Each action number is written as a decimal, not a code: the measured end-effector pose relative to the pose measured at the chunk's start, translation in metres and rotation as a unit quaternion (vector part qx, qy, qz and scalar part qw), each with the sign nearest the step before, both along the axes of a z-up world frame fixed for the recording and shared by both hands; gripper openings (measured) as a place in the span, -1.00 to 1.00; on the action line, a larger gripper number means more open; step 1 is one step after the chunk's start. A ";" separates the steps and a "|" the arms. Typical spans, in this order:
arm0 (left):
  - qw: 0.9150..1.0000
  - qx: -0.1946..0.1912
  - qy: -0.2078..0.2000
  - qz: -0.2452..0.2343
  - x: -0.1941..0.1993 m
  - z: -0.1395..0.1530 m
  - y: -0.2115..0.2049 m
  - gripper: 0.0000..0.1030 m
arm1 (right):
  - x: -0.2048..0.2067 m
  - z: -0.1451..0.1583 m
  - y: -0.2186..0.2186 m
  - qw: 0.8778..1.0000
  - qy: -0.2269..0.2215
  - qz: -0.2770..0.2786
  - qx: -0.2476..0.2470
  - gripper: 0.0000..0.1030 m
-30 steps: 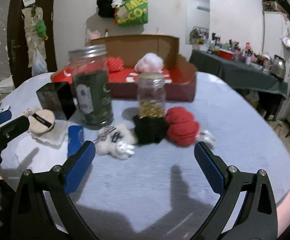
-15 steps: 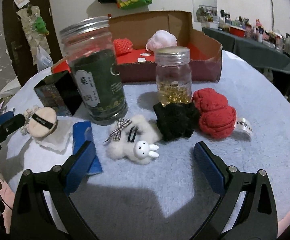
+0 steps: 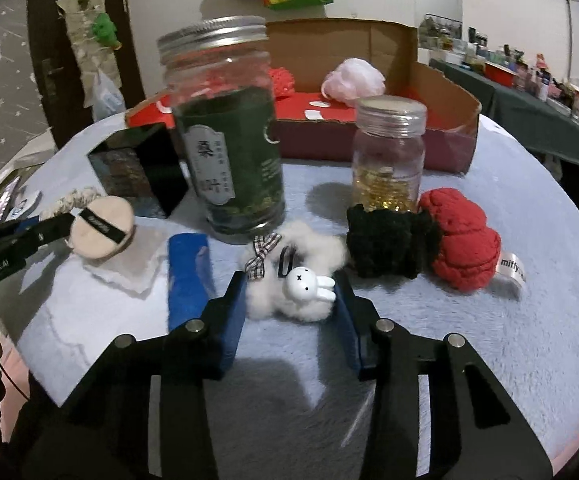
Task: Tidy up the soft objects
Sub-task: 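Grasp the white plush bunny with the right gripper while the left grasps the rope toy, then lift the rope toy and bunny and carry them toward the red box, then lower both toys into the box and open both grippers, then move both tools back toward the items left on the bed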
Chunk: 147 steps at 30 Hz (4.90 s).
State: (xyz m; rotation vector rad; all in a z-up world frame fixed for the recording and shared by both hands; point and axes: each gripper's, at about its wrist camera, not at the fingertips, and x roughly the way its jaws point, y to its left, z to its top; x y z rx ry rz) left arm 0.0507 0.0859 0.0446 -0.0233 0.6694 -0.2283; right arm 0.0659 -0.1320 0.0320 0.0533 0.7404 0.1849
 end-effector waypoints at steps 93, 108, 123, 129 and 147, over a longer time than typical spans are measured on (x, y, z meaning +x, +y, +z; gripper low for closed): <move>0.988 0.069 0.073 -0.119 0.201 0.061 -0.062 -0.57 | 0.194 0.078 -0.066 0.989 0.071 0.104 -0.076 -0.22; 0.979 0.140 0.129 -0.076 0.262 0.040 -0.093 -0.56 | 0.271 0.040 -0.062 0.978 0.186 0.056 -0.078 -0.20; 0.972 0.178 0.146 -0.034 0.295 0.022 -0.096 -0.45 | 0.302 0.018 -0.064 0.971 0.223 0.035 -0.084 -0.12; 0.973 0.175 0.150 -0.030 0.300 0.019 -0.093 -0.30 | 0.300 0.018 -0.060 0.970 0.219 0.037 -0.094 0.07; 0.997 0.059 0.017 -0.039 0.206 0.111 -0.067 0.87 | 0.210 0.123 -0.064 0.992 0.105 0.040 -0.049 0.49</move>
